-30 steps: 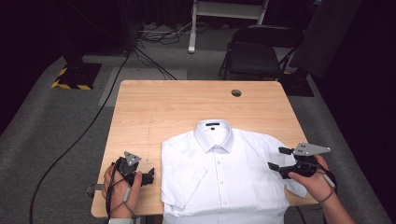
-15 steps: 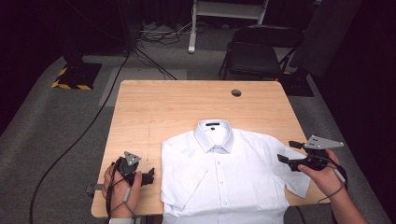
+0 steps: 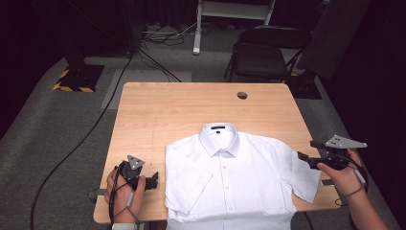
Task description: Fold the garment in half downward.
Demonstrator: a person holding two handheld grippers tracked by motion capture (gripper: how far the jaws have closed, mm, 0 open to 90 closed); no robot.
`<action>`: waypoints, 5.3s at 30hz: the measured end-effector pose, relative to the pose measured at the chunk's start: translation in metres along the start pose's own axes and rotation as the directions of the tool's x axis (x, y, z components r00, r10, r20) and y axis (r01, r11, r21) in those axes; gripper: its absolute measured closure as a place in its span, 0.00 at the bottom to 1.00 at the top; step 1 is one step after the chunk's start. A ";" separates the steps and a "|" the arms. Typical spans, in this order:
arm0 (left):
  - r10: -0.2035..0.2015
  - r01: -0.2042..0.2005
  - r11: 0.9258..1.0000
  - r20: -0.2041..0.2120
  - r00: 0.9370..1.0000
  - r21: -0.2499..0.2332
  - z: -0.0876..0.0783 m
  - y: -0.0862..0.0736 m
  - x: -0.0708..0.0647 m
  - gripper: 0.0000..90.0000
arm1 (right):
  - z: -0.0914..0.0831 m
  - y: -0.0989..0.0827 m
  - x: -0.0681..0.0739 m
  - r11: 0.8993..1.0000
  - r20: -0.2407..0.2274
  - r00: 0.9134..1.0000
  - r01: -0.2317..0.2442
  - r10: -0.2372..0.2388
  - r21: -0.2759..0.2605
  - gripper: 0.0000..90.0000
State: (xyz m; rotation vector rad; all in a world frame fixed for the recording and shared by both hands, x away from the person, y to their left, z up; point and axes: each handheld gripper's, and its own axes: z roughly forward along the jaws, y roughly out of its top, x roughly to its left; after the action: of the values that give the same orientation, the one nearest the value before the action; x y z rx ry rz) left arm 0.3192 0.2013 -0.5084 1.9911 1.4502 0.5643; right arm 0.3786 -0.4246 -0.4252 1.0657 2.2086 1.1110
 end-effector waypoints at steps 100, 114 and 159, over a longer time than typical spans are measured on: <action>-0.002 0.002 1.000 0.000 1.000 -0.002 0.000 0.000 0.000 0.00 | -0.029 0.036 0.072 0.992 -0.109 0.986 0.127 -0.128 -0.015 0.98; -0.002 0.002 1.000 0.000 1.000 -0.002 0.000 0.000 0.000 0.00 | -0.010 0.048 0.094 0.987 -0.181 0.971 0.159 -0.154 0.009 0.98; 0.000 0.000 1.000 -0.001 1.000 -0.002 0.000 0.000 0.000 0.00 | 0.019 0.053 0.092 0.987 -0.338 0.941 -0.070 0.016 -0.146 0.31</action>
State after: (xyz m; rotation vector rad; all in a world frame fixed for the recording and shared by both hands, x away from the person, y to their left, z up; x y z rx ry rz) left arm 0.3191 0.2011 -0.5085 1.9890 1.4499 0.5668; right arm 0.3594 -0.3221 -0.3971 0.9155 2.3105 1.5581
